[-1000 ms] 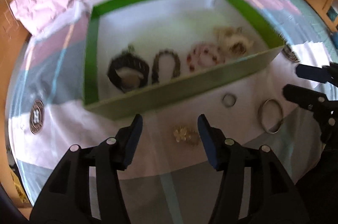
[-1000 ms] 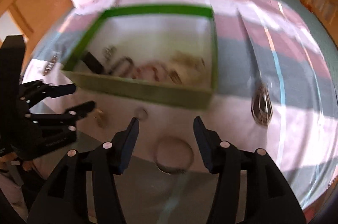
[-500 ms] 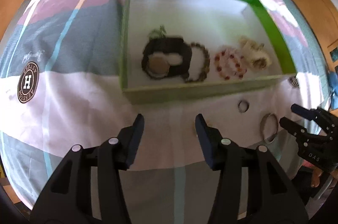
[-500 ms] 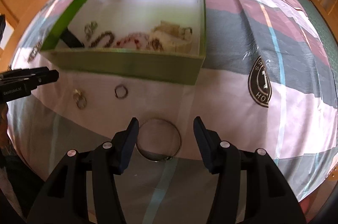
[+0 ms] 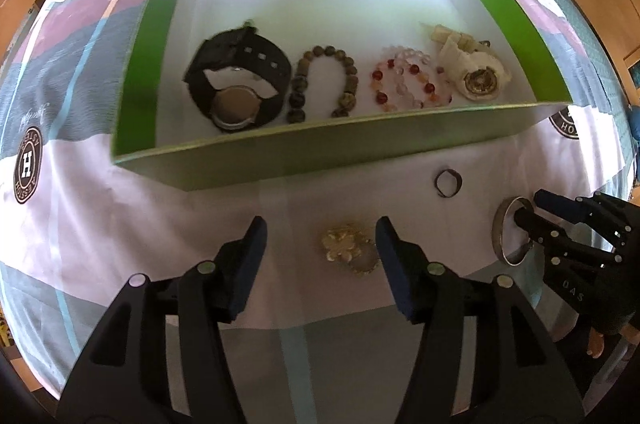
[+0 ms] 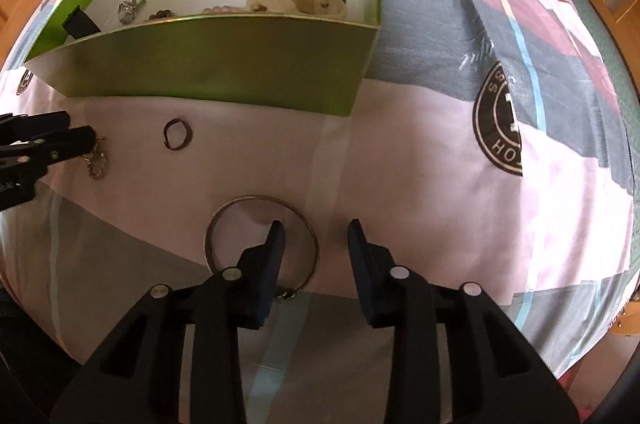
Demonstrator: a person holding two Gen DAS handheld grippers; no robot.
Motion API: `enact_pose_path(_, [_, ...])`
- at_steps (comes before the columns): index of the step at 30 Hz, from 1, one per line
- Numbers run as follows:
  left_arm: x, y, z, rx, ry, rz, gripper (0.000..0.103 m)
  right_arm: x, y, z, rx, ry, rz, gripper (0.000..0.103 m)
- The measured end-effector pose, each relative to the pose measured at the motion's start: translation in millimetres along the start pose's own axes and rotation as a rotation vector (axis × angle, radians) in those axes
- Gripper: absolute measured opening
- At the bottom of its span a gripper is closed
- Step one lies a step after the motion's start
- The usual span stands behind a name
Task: Organize jewelry
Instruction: 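Move the left tool to the gold flower charm while the right tool approaches the silver bangle, then grasp the gold flower charm with the left tool while the right tool grasps the silver bangle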
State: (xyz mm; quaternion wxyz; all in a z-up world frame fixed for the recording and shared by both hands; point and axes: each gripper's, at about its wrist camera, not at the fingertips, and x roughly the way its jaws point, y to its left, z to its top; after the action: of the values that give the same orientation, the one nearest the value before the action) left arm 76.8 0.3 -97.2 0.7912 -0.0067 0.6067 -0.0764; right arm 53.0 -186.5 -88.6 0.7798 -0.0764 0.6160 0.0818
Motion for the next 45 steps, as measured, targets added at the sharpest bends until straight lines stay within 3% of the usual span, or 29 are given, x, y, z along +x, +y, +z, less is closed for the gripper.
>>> enact_pose_path(1, [3, -4, 0, 0.008, 0.005, 0.006, 0.048, -1, 2, 0, -0.010, -0.003, 0.015, 0.020])
enact_pose_path(4, [10, -9, 0, 0.013, 0.021, 0.011, 0.033, -2, 8, 0, -0.028, -0.016, 0.019, 0.012])
enact_pose_path(7, [8, -9, 1, 0.013, 0.012, 0.007, 0.022, -8, 9, 0, -0.028, -0.035, 0.043, 0.009])
enact_pose_path(14, [-4, 3, 4, -0.031, -0.019, 0.016, 0.022, -25, 8, 6, 0.002, -0.096, 0.116, 0.009])
enact_pose_path(17, [-5, 12, 5, -0.057, -0.018, 0.032, 0.029, -22, 1, 8, 0.034, -0.078, 0.112, 0.020])
enact_pose_path(19, [-5, 14, 5, -0.057, -0.014, 0.035, 0.040, -22, -2, 9, 0.053, -0.072, 0.117, 0.023])
enact_pose_path(21, [-5, 11, 4, -0.045, -0.016, 0.040, 0.045, -24, -1, 9, 0.052, -0.075, 0.117, 0.024])
enact_pose_path(41, [13, 0, 12, -0.025, 0.002, 0.067, 0.051, -2, 15, 11, 0.000, -0.044, 0.051, 0.024])
enact_pose_path(45, [15, -3, 12, -0.021, 0.000, 0.073, 0.052, -4, 25, 9, -0.039, -0.077, 0.034, 0.024])
